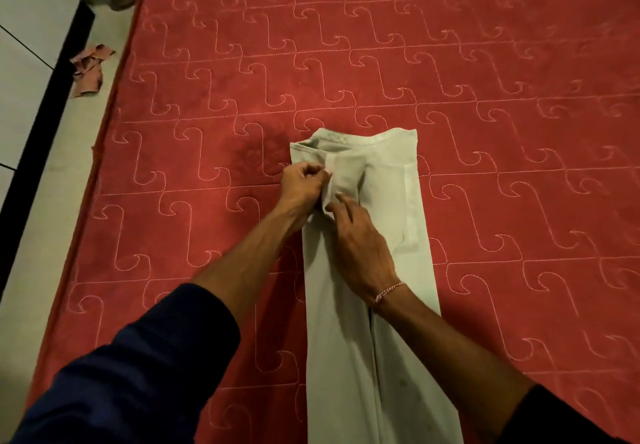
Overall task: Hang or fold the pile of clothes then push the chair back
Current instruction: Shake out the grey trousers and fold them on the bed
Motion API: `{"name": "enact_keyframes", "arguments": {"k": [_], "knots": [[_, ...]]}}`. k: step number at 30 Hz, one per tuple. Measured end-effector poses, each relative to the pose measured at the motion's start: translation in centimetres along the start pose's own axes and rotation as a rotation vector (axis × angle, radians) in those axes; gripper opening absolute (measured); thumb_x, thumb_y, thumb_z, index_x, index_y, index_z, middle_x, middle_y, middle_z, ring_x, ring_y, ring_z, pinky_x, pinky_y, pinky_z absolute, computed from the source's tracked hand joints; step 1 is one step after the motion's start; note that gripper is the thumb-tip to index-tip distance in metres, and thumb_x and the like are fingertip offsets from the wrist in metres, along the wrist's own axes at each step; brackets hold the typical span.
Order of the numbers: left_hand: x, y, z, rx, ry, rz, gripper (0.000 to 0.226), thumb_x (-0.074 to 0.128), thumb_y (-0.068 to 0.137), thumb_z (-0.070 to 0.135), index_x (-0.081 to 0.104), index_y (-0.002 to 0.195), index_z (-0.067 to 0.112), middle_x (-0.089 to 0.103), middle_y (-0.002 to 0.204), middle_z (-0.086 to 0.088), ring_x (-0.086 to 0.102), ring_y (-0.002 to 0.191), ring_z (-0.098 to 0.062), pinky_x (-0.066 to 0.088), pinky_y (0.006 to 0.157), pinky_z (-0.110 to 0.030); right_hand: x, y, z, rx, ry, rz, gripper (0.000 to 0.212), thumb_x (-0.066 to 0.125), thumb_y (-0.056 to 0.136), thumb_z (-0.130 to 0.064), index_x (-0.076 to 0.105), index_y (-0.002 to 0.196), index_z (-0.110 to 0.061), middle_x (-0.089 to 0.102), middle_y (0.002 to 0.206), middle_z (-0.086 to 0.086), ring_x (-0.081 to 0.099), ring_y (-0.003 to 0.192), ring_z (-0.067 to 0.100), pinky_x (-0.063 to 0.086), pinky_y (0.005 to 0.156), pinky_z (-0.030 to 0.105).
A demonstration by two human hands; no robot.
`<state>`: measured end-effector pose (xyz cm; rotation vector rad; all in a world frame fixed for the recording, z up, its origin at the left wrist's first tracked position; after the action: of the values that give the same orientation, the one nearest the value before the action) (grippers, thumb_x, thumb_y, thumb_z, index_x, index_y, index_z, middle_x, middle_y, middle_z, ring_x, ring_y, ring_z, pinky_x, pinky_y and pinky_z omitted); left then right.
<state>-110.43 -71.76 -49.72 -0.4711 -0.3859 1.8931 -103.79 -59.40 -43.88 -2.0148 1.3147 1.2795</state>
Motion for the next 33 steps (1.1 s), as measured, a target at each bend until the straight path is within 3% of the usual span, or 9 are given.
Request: {"name": "enact_keyframes", "arguments": {"k": [4, 7, 12, 14, 17, 19, 21, 27, 33], "knots": [[-2.4, 0.3, -0.6, 0.036, 0.075, 0.228, 0.018, 0.069, 0.087, 0.016, 0.059, 0.073, 0.014, 0.059, 0.070, -0.002, 0.052, 0.063, -0.016, 0.047, 0.059, -0.033, -0.1, -1.2, 0.2, -0.010, -0.054, -0.023, 0.032, 0.072, 0.087, -0.001, 0.061, 0.117, -0.006, 0.068, 0.096, 0.015, 0.063, 0.084, 0.029, 0.059, 0.063, 0.039], [-2.4, 0.4, -1.1, -0.001, 0.025, 0.240, 0.020, 0.074, 0.082, 0.022, 0.056, 0.086, 0.015, 0.058, 0.077, 0.000, 0.052, 0.069, -0.017, 0.046, 0.061, -0.033, -0.1, -1.9, 0.2, -0.053, -0.117, -0.015, 0.036, 0.081, 0.076, 0.001, 0.068, 0.108, -0.006, 0.072, 0.098, 0.014, 0.067, 0.087, 0.030, 0.062, 0.064, 0.039], [0.0, 1.1, 1.8, 0.069, 0.029, 0.076, 0.067, 0.091, 0.069, 0.025, 0.051, 0.122, 0.014, 0.057, 0.106, 0.004, 0.057, 0.090, -0.009, 0.053, 0.072, -0.028, -0.1, -2.6, 0.6, -0.063, -0.130, 0.025, 0.046, 0.087, 0.072, -0.005, 0.071, 0.115, -0.006, 0.072, 0.107, 0.015, 0.067, 0.091, 0.031, 0.062, 0.069, 0.039], [0.5, 1.9, 3.7, 0.208, 0.258, 0.042, 0.059, 0.091, 0.068, 0.031, 0.060, 0.116, 0.013, 0.062, 0.104, 0.003, 0.062, 0.094, -0.012, 0.057, 0.078, -0.030, -0.4, -2.8, 0.9, -0.042, -0.118, 0.058, 0.046, 0.086, 0.074, -0.007, 0.069, 0.116, -0.004, 0.070, 0.106, 0.016, 0.067, 0.090, 0.031, 0.061, 0.068, 0.037], [2.0, 2.2, 6.1, 0.406, 0.638, -0.020, 0.034, 0.083, 0.076, 0.044, 0.072, 0.093, 0.016, 0.070, 0.084, 0.004, 0.066, 0.076, -0.009, 0.058, 0.069, -0.031, -0.9, -3.0, 1.4, 0.002, -0.107, 0.103, 0.039, 0.085, 0.076, -0.008, 0.067, 0.110, -0.004, 0.068, 0.100, 0.015, 0.065, 0.085, 0.029, 0.060, 0.063, 0.036], [3.4, 2.3, 6.9, 0.477, 0.769, -0.097, 0.025, 0.079, 0.083, 0.039, 0.076, 0.089, 0.015, 0.071, 0.082, 0.004, 0.061, 0.067, -0.001, 0.054, 0.064, -0.026, -1.0, -3.1, 1.9, 0.020, -0.095, 0.113, 0.030, 0.082, 0.078, -0.005, 0.066, 0.103, -0.007, 0.065, 0.094, 0.012, 0.062, 0.077, 0.026, 0.057, 0.054, 0.037], [4.4, 2.3, 7.4, 0.521, 0.848, -0.128, 0.018, 0.075, 0.088, 0.031, 0.078, 0.090, 0.013, 0.071, 0.082, 0.005, 0.058, 0.064, 0.001, 0.051, 0.063, -0.025, -1.0, -3.3, 2.2, 0.026, -0.082, 0.117, 0.024, 0.081, 0.079, -0.005, 0.065, 0.097, -0.009, 0.064, 0.091, 0.009, 0.059, 0.073, 0.023, 0.054, 0.051, 0.036], [4.8, 3.0, 6.0, 0.504, 0.845, -0.033, 0.018, 0.068, 0.093, 0.029, 0.072, 0.094, 0.012, 0.072, 0.091, -0.004, 0.065, 0.084, -0.019, 0.055, 0.081, -0.043, -2.1, -4.5, 3.2, 0.094, -0.204, 0.204, 0.018, 0.078, 0.083, -0.018, 0.062, 0.089, -0.013, 0.059, 0.085, 0.006, 0.052, 0.070, 0.023, 0.044, 0.059, 0.036], [5.9, 0.4, 5.9, 0.762, 1.083, 0.096, 0.026, 0.051, 0.102, 0.032, 0.057, 0.109, 0.008, 0.063, 0.102, -0.010, 0.057, 0.095, -0.027, 0.041, 0.088, -0.041, -2.5, -6.1, 5.2, 0.245, -0.268, 0.222, 0.014, 0.066, 0.088, -0.033, 0.064, 0.090, -0.019, 0.060, 0.086, 0.002, 0.051, 0.076, 0.022, 0.036, 0.070, 0.038]]}}
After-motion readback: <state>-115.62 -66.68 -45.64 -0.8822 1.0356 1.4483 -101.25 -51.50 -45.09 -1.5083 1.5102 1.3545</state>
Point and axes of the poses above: each hand's wrist, its own y-axis towards the middle knuckle, its own x-axis out of the palm, z = x × y, the point moved 10 cm from there along y, towards the middle knuckle
